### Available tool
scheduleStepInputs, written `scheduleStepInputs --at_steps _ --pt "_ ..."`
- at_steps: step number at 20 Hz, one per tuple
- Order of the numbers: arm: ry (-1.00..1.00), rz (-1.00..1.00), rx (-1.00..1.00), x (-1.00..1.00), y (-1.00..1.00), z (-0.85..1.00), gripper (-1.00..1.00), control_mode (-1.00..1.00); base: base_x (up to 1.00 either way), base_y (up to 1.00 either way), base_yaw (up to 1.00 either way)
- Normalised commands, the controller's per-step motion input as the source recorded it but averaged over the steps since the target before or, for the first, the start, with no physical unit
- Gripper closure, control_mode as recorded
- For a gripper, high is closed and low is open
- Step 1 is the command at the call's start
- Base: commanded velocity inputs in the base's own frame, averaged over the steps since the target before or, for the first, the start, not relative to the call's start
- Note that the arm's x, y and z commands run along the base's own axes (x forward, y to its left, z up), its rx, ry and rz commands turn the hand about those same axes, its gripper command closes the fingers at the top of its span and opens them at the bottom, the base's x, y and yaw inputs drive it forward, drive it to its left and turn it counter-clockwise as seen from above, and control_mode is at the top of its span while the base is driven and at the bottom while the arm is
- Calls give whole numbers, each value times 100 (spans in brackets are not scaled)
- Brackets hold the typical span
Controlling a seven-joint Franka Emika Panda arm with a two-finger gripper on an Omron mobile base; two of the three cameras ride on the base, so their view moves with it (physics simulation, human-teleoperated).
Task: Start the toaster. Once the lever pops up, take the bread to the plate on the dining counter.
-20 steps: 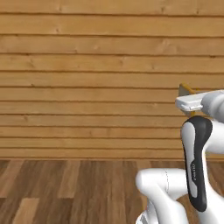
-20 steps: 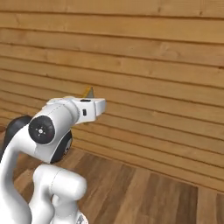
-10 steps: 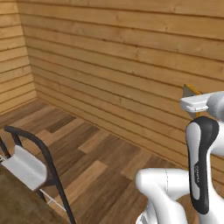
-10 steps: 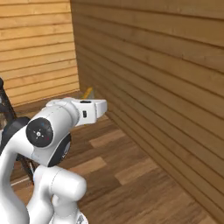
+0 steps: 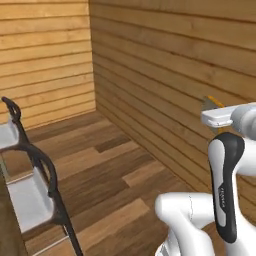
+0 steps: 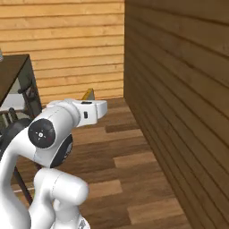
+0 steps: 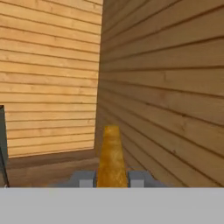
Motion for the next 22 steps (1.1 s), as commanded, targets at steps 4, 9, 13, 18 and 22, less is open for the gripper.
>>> scheduleStepInputs --at_steps 4,9,13,18,22 --pt "0 0 0 0 0 0 100 100 100 -63 45" --pt "0 0 0 0 0 0 100 100 100 -62 46" --pt "0 0 0 0 0 0 100 100 39 -15 82" --pt "0 0 0 0 0 0 100 100 -4 0 100" --pt "0 0 0 0 0 0 100 100 -3 0 100"
